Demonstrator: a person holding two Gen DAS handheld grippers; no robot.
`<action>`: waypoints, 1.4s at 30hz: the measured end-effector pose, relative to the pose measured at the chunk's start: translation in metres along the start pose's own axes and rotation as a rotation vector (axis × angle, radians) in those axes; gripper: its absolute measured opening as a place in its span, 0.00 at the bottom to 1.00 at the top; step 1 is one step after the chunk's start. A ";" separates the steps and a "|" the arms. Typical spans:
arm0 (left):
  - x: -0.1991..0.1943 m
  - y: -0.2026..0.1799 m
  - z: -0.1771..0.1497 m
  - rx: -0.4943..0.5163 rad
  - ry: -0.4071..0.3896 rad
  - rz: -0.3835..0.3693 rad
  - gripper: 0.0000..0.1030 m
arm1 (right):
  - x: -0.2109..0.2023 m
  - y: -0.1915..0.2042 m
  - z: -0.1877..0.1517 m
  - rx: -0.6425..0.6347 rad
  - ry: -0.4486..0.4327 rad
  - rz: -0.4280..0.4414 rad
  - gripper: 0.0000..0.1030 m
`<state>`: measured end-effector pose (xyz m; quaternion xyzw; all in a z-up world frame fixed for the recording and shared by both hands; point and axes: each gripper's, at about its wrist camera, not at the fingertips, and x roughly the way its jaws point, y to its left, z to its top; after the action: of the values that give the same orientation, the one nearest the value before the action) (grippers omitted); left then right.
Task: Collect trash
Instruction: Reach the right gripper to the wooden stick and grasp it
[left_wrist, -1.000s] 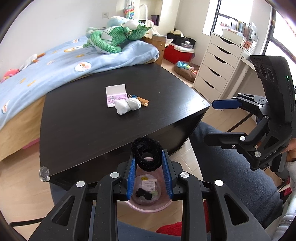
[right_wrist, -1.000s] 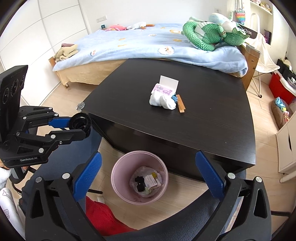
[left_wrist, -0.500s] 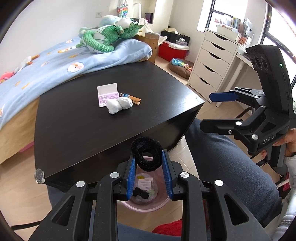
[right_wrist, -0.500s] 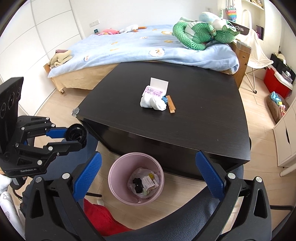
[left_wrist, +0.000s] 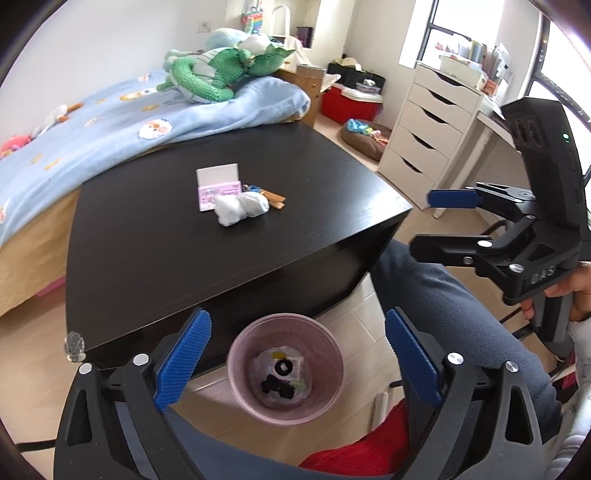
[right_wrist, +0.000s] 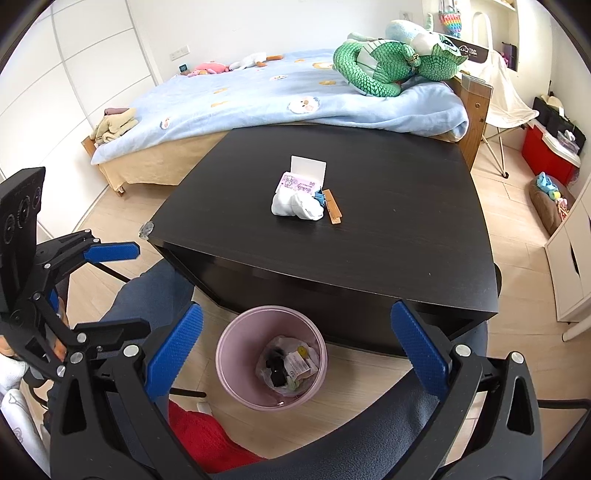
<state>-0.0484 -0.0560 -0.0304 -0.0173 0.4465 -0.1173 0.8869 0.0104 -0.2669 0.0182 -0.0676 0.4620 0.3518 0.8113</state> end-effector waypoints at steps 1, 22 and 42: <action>0.000 0.002 0.000 -0.005 -0.001 0.015 0.92 | 0.000 0.000 0.000 0.001 0.000 -0.002 0.97; -0.004 0.021 0.003 -0.067 -0.055 0.061 0.93 | 0.008 0.001 0.004 0.007 0.002 0.008 0.97; -0.002 0.049 0.024 -0.134 -0.103 0.059 0.93 | 0.080 -0.025 0.083 -0.110 0.044 -0.058 0.97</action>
<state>-0.0209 -0.0101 -0.0215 -0.0696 0.4073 -0.0600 0.9087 0.1110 -0.2091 -0.0039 -0.1333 0.4576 0.3513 0.8059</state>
